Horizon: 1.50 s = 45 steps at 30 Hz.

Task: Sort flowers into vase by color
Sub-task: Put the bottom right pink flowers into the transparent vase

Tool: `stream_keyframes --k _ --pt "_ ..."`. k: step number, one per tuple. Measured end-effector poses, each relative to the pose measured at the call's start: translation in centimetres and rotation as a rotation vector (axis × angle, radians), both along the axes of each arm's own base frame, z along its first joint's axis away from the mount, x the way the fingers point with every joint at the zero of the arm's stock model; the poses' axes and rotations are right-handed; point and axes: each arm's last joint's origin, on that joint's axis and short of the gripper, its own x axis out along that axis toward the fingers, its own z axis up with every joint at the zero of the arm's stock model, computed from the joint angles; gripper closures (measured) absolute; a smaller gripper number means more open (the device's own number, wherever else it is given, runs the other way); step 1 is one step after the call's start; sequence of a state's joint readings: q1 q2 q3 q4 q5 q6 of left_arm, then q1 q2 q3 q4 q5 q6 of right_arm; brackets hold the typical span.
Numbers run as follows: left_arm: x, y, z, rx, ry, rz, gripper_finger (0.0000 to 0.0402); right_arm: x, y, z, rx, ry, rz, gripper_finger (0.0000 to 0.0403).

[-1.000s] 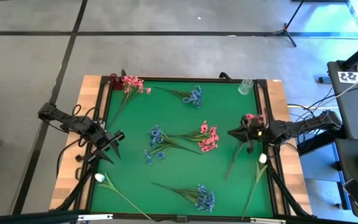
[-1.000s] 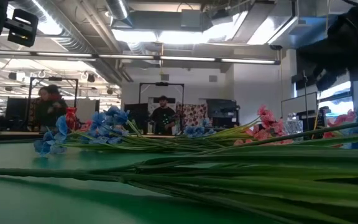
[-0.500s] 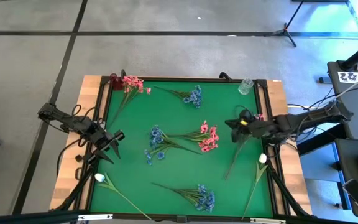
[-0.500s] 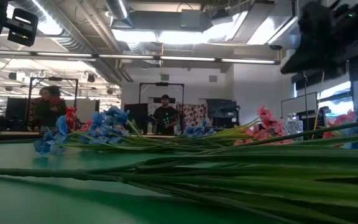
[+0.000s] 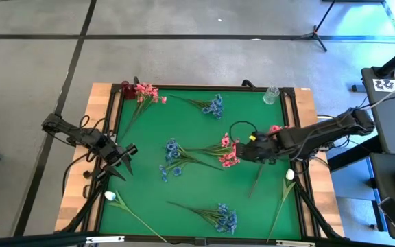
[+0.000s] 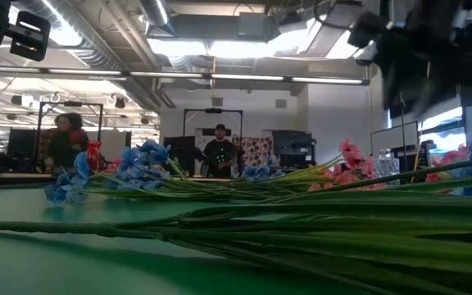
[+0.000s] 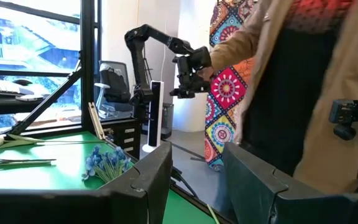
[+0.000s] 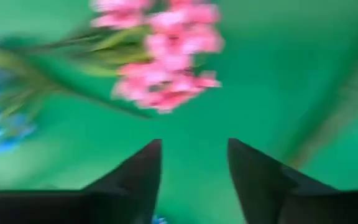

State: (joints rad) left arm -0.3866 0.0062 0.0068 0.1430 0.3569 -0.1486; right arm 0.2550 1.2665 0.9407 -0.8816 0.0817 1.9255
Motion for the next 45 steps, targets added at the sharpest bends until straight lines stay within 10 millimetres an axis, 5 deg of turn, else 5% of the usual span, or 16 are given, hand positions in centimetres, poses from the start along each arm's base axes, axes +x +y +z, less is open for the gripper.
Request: stream_keyframes --k 8,18,28,39,45 --pt "0.0 0.0 0.0 0.0 0.0 0.0 0.0261 -3.9 -0.8 -1.7 -0.008 0.424 -0.218 0.012" --pt "0.0 0.0 0.0 0.0 0.0 0.0 0.0261 -4.2 -5.0 -5.9 -0.051 0.416 -0.338 0.0135" --pt "0.0 0.4 1.4 0.013 -0.197 0.164 0.026 -4.8 -8.1 -8.0 -0.041 0.398 -0.314 0.021" --pt "-1.3 1.0 4.3 -0.131 -0.515 0.215 0.026 -3.4 -8.4 -8.7 -0.092 0.313 -0.211 0.0382" --pt "-2.0 1.2 5.1 -0.174 -0.607 0.168 0.026 -1.4 -8.7 -7.6 -0.127 0.154 -0.106 0.0384"
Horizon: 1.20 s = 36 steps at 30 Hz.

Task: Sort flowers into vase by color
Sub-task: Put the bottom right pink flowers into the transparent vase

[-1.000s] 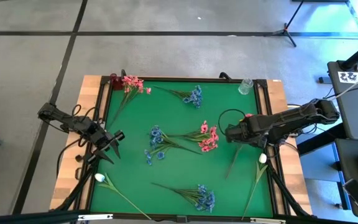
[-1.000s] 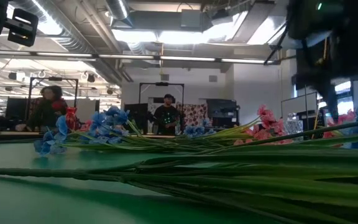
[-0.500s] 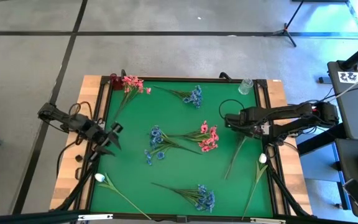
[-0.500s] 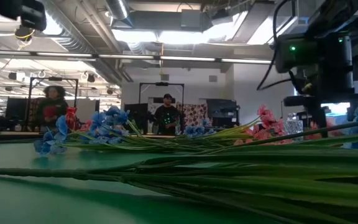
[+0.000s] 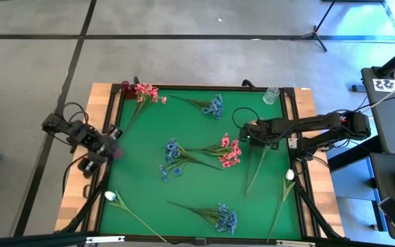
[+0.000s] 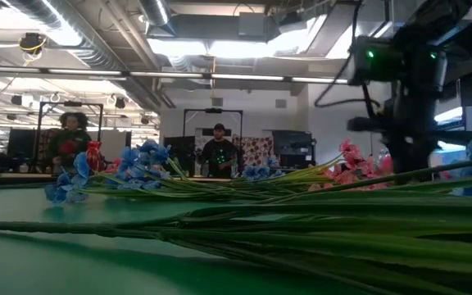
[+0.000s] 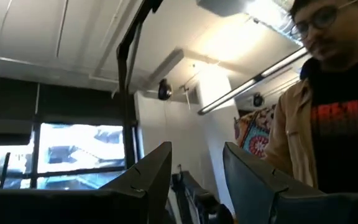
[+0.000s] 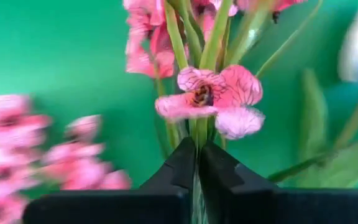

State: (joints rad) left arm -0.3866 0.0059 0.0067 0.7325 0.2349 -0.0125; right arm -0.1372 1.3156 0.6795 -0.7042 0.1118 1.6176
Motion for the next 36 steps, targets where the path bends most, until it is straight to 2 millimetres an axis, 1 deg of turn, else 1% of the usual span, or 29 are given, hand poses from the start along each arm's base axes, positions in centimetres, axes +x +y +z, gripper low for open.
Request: stream_keyframes --k 3,7,12,15,18,21,24,27,30,33,36 --pt "-0.3 0.0 0.3 -0.065 0.022 -0.132 0.026 1.3 -0.3 2.3 -0.053 -0.064 0.049 0.0395" --pt "-0.5 -0.1 0.4 -0.092 0.041 -0.221 0.026 2.5 -0.7 5.8 -0.19 -0.117 0.108 0.0394" --pt "-0.7 0.0 0.5 -0.143 0.073 -0.313 0.026 2.6 -1.2 9.4 -0.402 -0.137 0.158 0.0395" --pt "-0.7 0.0 0.5 -0.18 0.111 -0.356 0.026 1.6 -1.6 12.0 -0.606 -0.138 0.091 0.0399" --pt "-0.7 0.0 0.5 -0.185 0.115 -0.366 0.026 0.0 -1.9 14.8 -0.854 -0.113 0.0 0.0397" --pt "-0.7 -0.1 0.5 -0.172 0.115 -0.379 0.026 -1.9 -2.6 17.0 -1.07 0.001 -0.061 0.0399" --pt "-0.7 -0.1 0.5 -0.175 0.115 -0.371 0.026 -3.9 -3.7 18.7 -1.192 0.144 -0.131 0.04" --pt "-0.6 0.0 0.5 -0.163 0.075 -0.282 0.026 -5.4 -5.0 20.0 -1.245 0.239 -0.185 0.0401" --pt "-0.5 0.3 0.6 -0.177 0.03 -0.113 0.026 -5.9 -6.5 21.0 -1.274 0.332 -0.194 0.0401" --pt "-0.2 0.9 0.6 -0.284 0.043 0.087 0.026 -5.7 -8.3 21.1 -1.292 0.417 -0.188 0.0401" --pt "0.2 1.6 0.4 -0.416 0.103 0.326 0.026 -5.6 -10.1 21.0 -1.303 0.492 -0.164 0.0401"
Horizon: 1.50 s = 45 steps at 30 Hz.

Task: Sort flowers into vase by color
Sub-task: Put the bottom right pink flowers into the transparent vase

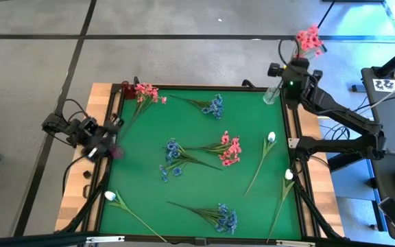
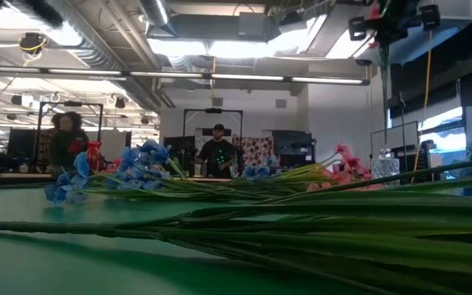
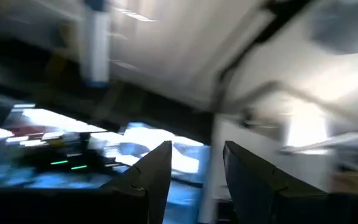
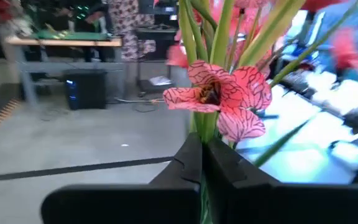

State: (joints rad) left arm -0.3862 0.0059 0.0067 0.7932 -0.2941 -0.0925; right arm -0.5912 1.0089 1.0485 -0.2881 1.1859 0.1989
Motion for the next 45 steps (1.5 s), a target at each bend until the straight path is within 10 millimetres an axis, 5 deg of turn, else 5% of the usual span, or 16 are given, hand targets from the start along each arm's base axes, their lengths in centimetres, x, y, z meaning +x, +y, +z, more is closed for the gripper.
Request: stream_keyframes --k 5,10,20,30,35,45 --pt "0.4 1.0 -0.8 -0.156 0.183 0.359 0.0261 -0.6 -2.0 1.4 -0.082 -0.004 -0.029 0.0401" --pt "0.4 1.3 -1.2 -0.254 0.264 0.492 0.0261 -1.0 -3.6 1.6 -0.106 0.022 -0.019 0.0401" --pt "0.4 1.3 -1.3 -0.256 0.263 0.486 0.0261 0.5 -5.0 0.6 -0.084 0.087 0.003 0.0401" --pt "0.4 1.3 -1.2 -0.45 0.188 0.331 0.0261 2.0 -6.2 0.2 -0.103 0.228 0.116 0.0401" --pt "0.4 1.3 -1.2 -0.478 0.177 0.309 0.0261 1.5 -5.7 -1.9 -0.073 0.285 0.136 0.0401" --pt "0.5 1.3 -1.3 -0.478 0.178 0.309 0.0261 0.6 -4.6 -1.7 -0.165 0.308 0.167 0.0401"
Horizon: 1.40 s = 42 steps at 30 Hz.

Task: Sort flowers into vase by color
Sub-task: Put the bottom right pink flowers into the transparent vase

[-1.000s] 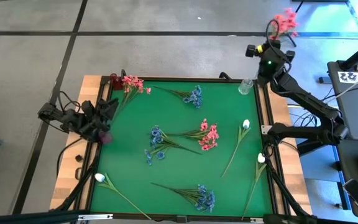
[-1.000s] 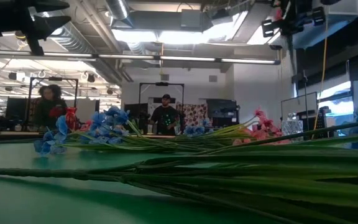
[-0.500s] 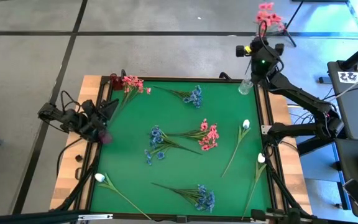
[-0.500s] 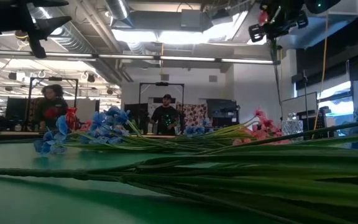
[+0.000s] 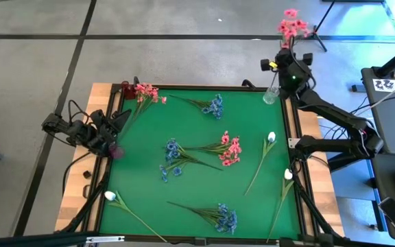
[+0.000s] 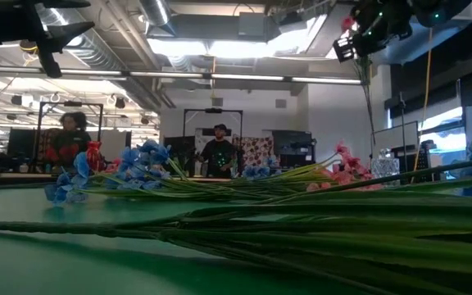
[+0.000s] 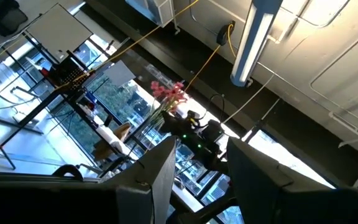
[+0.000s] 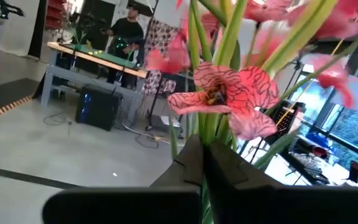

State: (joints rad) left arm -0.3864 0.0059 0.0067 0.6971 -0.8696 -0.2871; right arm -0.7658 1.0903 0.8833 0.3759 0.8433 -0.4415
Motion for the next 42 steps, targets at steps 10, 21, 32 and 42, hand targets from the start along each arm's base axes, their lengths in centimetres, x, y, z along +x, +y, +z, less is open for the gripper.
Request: stream_keyframes --k 10,21,32,42 --pt "0.0 0.0 0.0 -0.002 -0.001 -0.001 0.0261 -0.2 0.3 0.2 -0.005 -0.009 0.023 0.0401" --pt "0.0 0.0 0.0 -0.002 -0.001 -0.001 0.026 -0.2 0.2 -1.7 0.033 -0.01 0.005 0.0401" --pt "0.0 0.0 0.0 -0.002 0.002 0.004 0.026 -0.2 1.9 -0.9 0.022 0.003 0.01 0.0401" --pt "0.0 0.0 0.0 -0.012 -0.006 -0.003 0.026 -0.2 1.9 -0.9 0.02 0.018 0.016 0.0401"
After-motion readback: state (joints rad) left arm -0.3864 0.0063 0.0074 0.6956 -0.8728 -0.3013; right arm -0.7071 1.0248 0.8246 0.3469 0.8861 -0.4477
